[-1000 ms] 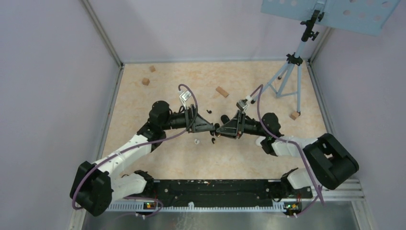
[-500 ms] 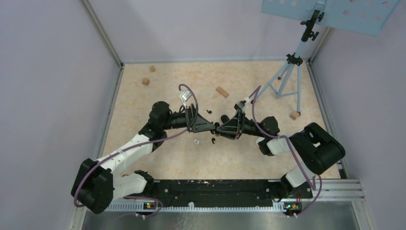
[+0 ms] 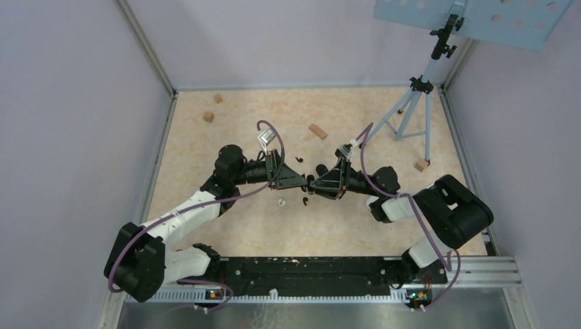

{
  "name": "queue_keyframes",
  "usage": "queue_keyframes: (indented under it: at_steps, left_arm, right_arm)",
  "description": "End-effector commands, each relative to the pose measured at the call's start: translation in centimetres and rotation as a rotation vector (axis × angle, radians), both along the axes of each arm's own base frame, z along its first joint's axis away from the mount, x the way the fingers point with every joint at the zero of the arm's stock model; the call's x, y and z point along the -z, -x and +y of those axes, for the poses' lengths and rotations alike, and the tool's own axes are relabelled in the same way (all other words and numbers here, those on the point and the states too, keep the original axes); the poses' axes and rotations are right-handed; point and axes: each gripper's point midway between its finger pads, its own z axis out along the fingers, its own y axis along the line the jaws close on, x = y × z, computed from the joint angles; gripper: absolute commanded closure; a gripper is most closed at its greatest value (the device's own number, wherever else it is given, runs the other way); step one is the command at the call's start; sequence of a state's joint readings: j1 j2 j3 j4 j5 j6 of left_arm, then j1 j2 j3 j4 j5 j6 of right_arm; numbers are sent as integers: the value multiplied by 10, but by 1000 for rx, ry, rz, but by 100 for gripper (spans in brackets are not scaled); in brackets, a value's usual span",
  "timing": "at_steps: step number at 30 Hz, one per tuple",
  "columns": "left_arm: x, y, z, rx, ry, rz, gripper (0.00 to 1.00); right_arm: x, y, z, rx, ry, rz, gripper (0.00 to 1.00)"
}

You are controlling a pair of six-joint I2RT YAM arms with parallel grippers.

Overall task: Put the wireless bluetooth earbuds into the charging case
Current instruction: Pass from the right arm to the left

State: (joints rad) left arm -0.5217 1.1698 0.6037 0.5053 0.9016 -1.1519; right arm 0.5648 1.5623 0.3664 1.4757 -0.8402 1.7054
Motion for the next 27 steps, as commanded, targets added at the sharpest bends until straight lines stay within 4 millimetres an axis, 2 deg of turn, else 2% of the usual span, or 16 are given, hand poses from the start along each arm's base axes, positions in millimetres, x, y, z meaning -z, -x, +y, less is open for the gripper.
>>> queue_keyframes:
  at_steps: [1, 8, 9, 11, 15, 16, 18, 20, 23, 25, 27]
  left_arm:
    - [-4, 0, 0, 3, 25, -41, 67]
    - [-5, -2, 2, -17, 22, -34, 87]
    - [-5, -3, 2, -23, 20, -33, 89]
    - [-4, -7, 5, -42, 10, -28, 99]
    - [6, -20, 25, -130, -51, 3, 100]
    - [9, -23, 32, -155, -64, 11, 100]
    - [14, -28, 49, -197, -84, 25, 100]
    - [19, -32, 66, -234, -104, 37, 100]
    - [29, -34, 85, -270, -164, 49, 100]
    - [42, -35, 97, -299, -222, 96, 100]
    - [51, -36, 105, -320, -254, 128, 100]
  right_arm:
    - [-33, 16, -7, -11, -126, -201, 100]
    - [-29, 16, -7, -7, -118, -193, 100]
    - [-28, 16, -7, -9, -114, -190, 96]
    - [-25, 16, -6, -16, -101, -180, 71]
    - [-14, 12, -6, -2, -50, -162, 39]
    - [-10, 10, -7, 6, -30, -157, 29]
    - [-7, 6, -10, 26, 14, -165, 25]
    - [1, 0, -12, 59, 94, -211, 24]
    - [29, -17, -15, 130, 354, -261, 24]
    - [60, -27, -32, 184, 656, -253, 23]
    - [73, -36, -51, 238, 859, -284, 24]
